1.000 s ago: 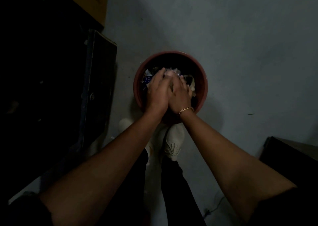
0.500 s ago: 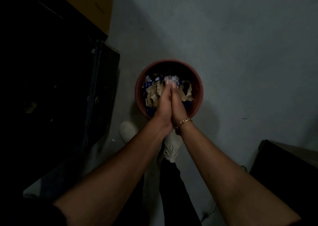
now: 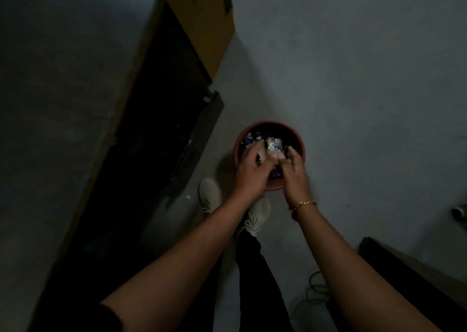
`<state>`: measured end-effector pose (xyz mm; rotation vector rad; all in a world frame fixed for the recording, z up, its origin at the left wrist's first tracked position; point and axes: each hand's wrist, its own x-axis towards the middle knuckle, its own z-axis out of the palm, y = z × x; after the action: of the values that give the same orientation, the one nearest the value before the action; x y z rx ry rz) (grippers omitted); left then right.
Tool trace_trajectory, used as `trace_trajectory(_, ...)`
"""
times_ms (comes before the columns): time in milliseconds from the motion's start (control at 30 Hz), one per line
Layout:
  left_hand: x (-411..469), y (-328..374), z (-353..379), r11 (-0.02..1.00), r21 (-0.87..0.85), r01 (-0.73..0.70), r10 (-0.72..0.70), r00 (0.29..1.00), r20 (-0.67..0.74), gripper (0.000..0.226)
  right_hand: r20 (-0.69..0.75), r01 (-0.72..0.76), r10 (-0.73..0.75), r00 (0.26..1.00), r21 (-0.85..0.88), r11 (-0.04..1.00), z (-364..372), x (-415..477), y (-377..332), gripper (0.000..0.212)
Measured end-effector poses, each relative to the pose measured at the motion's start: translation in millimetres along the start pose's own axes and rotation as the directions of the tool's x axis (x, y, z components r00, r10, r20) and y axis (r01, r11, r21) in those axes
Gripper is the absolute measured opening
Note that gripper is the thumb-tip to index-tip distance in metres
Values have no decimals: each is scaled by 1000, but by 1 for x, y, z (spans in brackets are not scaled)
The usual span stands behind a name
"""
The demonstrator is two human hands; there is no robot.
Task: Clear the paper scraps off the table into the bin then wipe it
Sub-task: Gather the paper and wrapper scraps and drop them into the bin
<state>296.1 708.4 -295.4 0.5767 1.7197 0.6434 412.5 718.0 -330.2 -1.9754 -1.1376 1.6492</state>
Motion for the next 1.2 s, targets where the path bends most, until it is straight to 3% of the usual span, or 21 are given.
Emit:
trace_trajectory(100,-59,29,-35,987,9,-162,162,986,-28,52,29,127,-129,991,72,989,-14,-44,-51,36)
trace_trajectory(233,-145,49,-96,946,16,-323,322,937,-136,50,45,356,-357,933,40,934,-18,-107,-120,40)
trace_trajectory(367,-225,43,-157,917,70,-392,391,856,-338,42,169,631,-612,773,-107,768,6,-163,-178,28)
trace_trajectory(467,-267,10,-197,912,185,-367,407,741,-534,39,332,770,-697,636,-206,604,47,-189,-207,38)
trace_trajectory(567,-298,-36,-239,936,211,-282,342,583,-738,40,569,863,-652,501,-270,427,103,-209,-222,63)
trace_trajectory(667,-325,-90,-281,974,199,-111,227,440,-869,49,737,888,-496,459,-400,228,161,-221,-219,86)
trace_trajectory(767,-345,-150,-317,992,116,54,91,339,-936,63,822,899,-391,414,-435,39,219,-238,-203,95)
trace_trajectory(933,-371,-236,-379,939,9,342,-92,279,-956,77,909,926,-266,321,-360,-113,306,-283,-161,94)
trace_trajectory(1033,-380,-266,-415,873,13,488,-154,301,-941,79,932,940,-219,287,-319,-124,356,-319,-143,95)
trace_trajectory(1200,-379,-278,-430,834,73,547,-115,303,-946,75,973,959,-135,189,-212,-187,426,-364,-119,90)
